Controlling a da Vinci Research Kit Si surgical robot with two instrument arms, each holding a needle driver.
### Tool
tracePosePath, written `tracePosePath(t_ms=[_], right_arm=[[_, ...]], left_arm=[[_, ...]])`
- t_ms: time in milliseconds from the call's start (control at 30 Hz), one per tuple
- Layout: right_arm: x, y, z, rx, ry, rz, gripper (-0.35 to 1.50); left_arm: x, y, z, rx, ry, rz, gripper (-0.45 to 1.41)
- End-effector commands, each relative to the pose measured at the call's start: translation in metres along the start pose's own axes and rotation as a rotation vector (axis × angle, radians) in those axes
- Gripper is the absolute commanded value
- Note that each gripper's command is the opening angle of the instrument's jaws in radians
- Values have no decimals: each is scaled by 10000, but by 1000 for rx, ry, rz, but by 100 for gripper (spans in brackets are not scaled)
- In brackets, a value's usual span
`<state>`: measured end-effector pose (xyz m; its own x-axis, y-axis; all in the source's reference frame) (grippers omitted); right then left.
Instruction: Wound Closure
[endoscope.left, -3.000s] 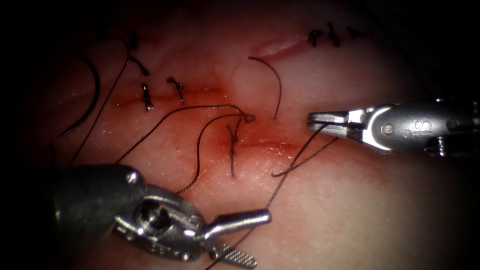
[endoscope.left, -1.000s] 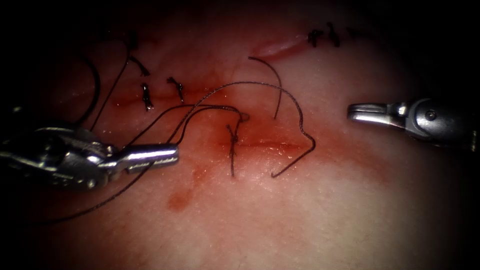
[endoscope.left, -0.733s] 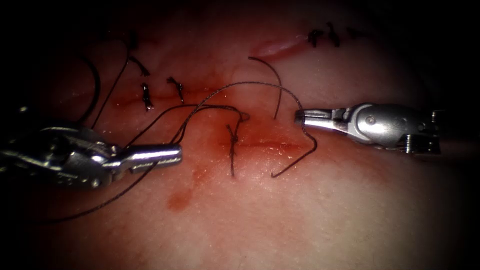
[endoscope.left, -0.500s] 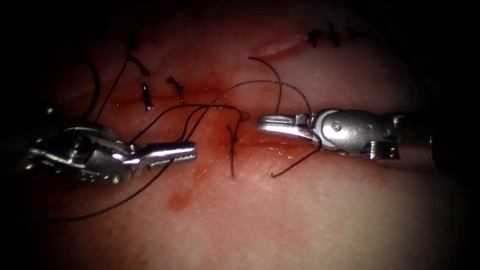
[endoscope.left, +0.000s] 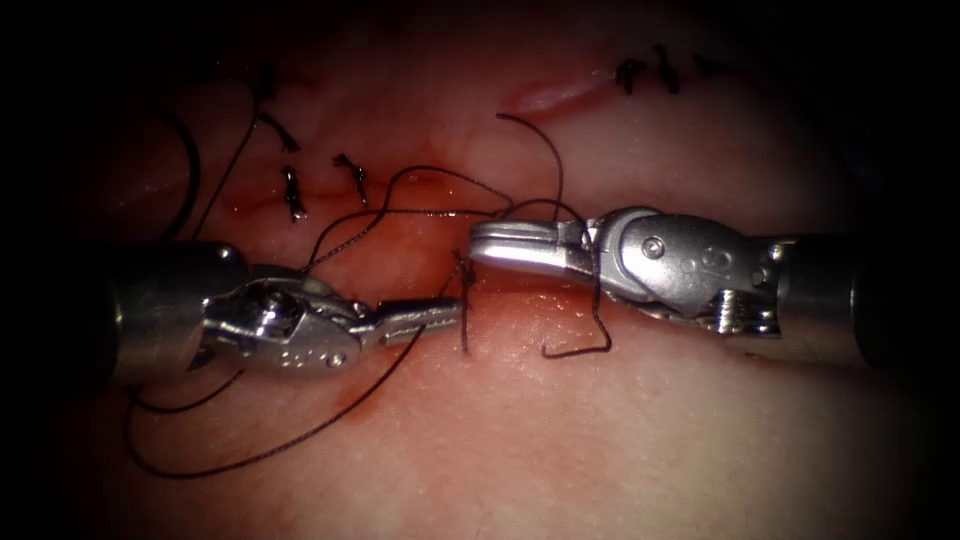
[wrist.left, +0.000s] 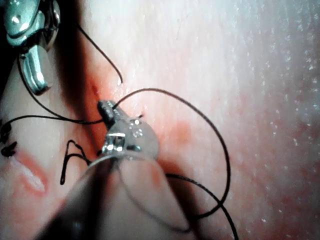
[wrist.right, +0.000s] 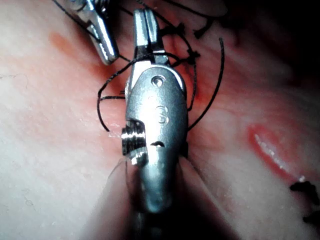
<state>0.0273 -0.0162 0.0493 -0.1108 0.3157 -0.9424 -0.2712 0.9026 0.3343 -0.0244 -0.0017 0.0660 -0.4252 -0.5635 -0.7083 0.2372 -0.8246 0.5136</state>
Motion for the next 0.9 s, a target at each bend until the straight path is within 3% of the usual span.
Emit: tracePosePath(t_ms=[33,167,267,333,367,400,467,633,700,900], right_arm=[[-2,5,17,-15,-1,-5,-16],[-8,12,27,-90,-38,-11,76],[-12,17,31,-143,-87,-20,108],[-16,18,32,-150,-124,-28,109],[-24,17,30,-142,-201,-58,109],[-24,17,30,-142,-201,-58,109],[-39,11,28,-117,-285,-83,109],[-63,-1,22,-50,-331,-73,109],[-78,-11,15,-19,-357,-47,109],[-89,-26,4,65,-408,-9,108]], left_arm=[[5,-3,7,1,9,1,-45],[28,-5,7,-8,30,13,-45],[45,-8,5,-11,49,36,-45],[52,-11,3,-11,52,46,-45],[58,-17,-4,-12,59,41,-45],[58,-17,-4,-12,59,41,-45],[61,-25,-12,-15,84,35,-45],[60,-42,-21,-15,135,46,-45],[50,-59,-29,25,142,36,-45],[34,-83,-36,76,166,13,-45]])
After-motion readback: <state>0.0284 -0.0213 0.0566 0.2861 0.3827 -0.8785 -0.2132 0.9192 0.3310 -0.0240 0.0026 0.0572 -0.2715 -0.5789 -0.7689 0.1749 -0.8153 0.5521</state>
